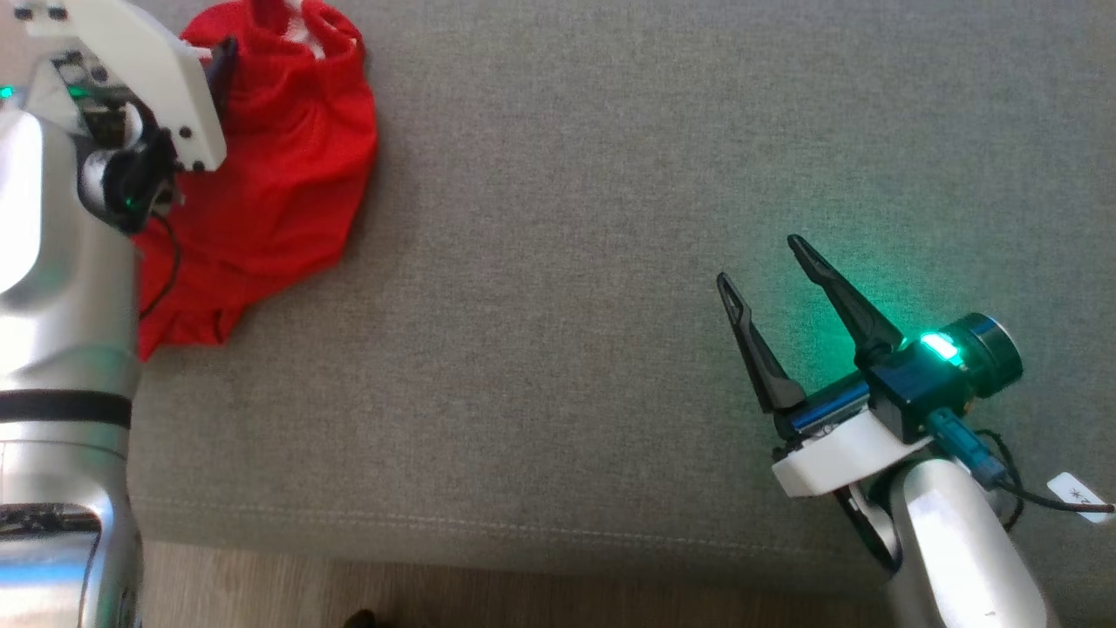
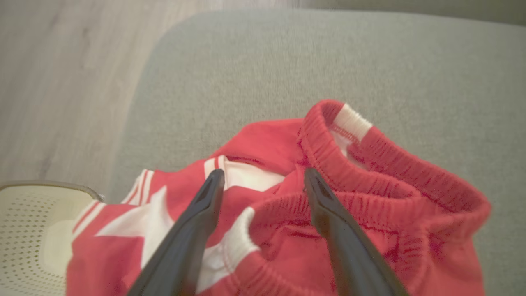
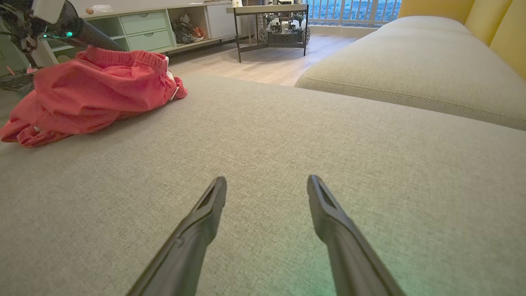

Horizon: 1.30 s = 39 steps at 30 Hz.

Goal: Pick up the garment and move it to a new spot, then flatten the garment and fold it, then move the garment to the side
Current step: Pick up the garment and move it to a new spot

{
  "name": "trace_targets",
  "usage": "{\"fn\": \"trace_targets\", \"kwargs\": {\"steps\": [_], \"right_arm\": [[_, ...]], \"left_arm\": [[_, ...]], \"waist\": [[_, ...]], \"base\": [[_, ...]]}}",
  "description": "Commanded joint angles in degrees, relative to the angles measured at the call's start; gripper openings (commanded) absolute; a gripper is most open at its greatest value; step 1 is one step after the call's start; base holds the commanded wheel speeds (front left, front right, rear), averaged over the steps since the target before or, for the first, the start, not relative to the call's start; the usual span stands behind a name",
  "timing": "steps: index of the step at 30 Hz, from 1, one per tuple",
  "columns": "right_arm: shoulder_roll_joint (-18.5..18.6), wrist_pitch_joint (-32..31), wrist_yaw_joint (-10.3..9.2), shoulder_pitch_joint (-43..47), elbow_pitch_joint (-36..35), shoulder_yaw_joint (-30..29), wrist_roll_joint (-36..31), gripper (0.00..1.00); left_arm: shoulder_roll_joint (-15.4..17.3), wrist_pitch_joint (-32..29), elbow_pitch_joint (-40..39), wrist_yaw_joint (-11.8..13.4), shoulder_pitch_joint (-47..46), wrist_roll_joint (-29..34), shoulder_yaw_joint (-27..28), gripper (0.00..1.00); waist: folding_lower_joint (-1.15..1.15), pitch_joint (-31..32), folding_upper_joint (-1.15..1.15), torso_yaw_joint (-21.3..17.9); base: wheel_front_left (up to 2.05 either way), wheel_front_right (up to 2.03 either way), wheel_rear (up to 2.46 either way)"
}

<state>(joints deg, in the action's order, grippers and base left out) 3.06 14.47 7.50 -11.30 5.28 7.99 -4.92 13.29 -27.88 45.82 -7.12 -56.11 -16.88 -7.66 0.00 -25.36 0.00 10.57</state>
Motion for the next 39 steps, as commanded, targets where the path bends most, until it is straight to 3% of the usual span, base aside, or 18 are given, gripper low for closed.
{"fn": "trace_targets", "kwargs": {"steps": [1,6,7,8,17,22,30,39], "right_arm": [[-0.18,0.52,-0.01,-1.02,-2.15,1.31,-0.28,1.0],[-0.18,0.52,-0.01,-1.84,-2.27,1.05,-0.33,1.0],[-0.18,0.52,-0.01,-2.0,-2.3,1.0,-0.3,1.0],[-0.18,0.52,-0.01,-2.15,-2.34,0.97,-0.25,1.0],[-0.18,0.52,-0.01,-2.45,-1.84,1.29,1.23,1.0],[-0.18,0.52,-0.01,-1.7,-1.4,1.42,2.79,1.0],[-0.18,0.52,-0.01,-0.76,-1.07,2.36,5.38,1.0],[-0.18,0.52,-0.01,-0.52,-1.79,3.07,9.38,1.0]], "left_arm": [[3.46,-0.45,-1.52,-0.23,-1.92,-0.35,1.01,1.0],[3.48,-2.19,1.25,-0.33,-0.42,-3.27,-0.8,1.0],[3.65,-1.88,1.38,-0.33,-0.24,-3.84,-1.21,0.74],[3.83,-1.11,1.35,-0.34,-0.14,-4.38,-1.51,0.0],[6.25,14.01,-2.85,-0.35,-1.99,-6.29,-2.96,0.0],[6.53,19.28,-7.12,-0.25,-3.24,-4.98,-3.96,0.0],[4.94,20.99,-15.71,0.25,-3.97,-4.46,-5.4,0.0],[3.78,16.88,-28.52,0.95,-4.78,-5.84,-6.45,0.0]], "waist": [[0.0,-0.51,0.0,-0.17],[0.0,-1.43,0.0,-0.31],[0.0,-1.55,0.0,-0.31],[0.0,-1.61,0.0,-0.3],[0.0,1.84,0.0,-0.81],[0.0,5.59,0.0,-1.71],[0.0,10.55,0.0,-5.59],[0.0,13.85,0.0,-16.91]], "base": [[0.0,0.0,0.0],[0.0,0.0,0.0],[0.0,0.0,0.0],[0.0,0.0,0.0],[0.0,0.0,0.0],[0.0,0.0,0.0],[0.0,0.0,0.0],[0.0,0.0,0.0]]}}
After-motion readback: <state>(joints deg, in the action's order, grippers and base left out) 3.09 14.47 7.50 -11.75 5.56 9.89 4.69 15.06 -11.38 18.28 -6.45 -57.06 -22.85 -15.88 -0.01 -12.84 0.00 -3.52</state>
